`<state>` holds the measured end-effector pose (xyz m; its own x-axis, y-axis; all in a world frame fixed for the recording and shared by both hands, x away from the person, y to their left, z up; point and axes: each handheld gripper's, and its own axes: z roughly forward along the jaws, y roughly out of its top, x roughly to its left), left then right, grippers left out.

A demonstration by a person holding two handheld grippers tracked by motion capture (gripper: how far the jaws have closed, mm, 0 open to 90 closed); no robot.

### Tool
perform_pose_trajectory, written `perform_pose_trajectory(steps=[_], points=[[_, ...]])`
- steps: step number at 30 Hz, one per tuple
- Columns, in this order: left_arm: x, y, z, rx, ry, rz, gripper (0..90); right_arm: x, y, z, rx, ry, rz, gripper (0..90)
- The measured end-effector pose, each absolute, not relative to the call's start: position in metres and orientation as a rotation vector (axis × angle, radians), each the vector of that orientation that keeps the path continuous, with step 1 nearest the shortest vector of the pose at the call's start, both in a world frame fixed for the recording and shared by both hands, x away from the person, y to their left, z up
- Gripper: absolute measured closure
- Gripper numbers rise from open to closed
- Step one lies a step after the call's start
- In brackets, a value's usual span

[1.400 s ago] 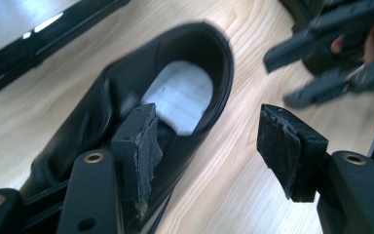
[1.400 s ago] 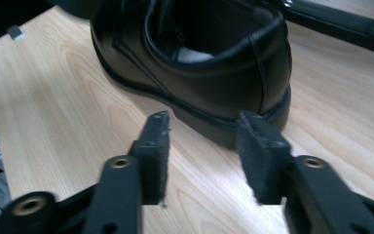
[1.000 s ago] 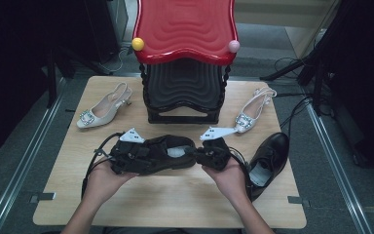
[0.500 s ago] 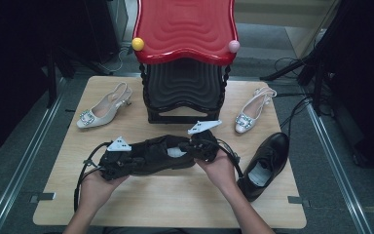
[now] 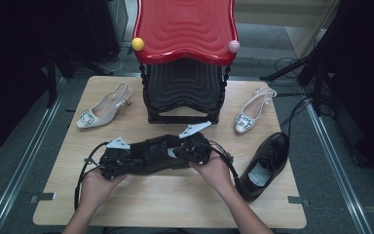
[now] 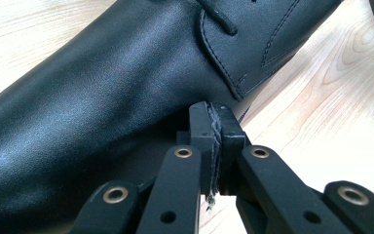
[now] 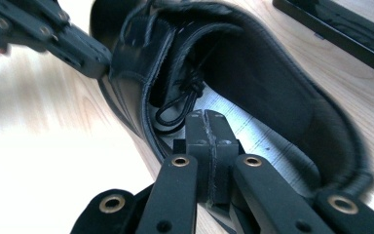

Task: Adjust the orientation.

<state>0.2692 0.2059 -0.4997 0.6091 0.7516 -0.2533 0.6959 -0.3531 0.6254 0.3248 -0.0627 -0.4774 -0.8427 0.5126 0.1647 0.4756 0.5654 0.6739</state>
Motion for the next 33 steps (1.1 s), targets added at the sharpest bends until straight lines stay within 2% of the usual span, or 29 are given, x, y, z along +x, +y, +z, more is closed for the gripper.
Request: perform_pose_trajectory(steps=[24,33], points=[[0.282,0.195,-0.508,2.153,1.122,0.067,86.4,0.302,-0.069,-0.479,0.993,2.826,1.182,90.0],[0.291,0.189,-0.51,2.142,1.106,0.001,85.4,0.285,-0.067,-0.476,0.97,2.832,1.136,90.0]])
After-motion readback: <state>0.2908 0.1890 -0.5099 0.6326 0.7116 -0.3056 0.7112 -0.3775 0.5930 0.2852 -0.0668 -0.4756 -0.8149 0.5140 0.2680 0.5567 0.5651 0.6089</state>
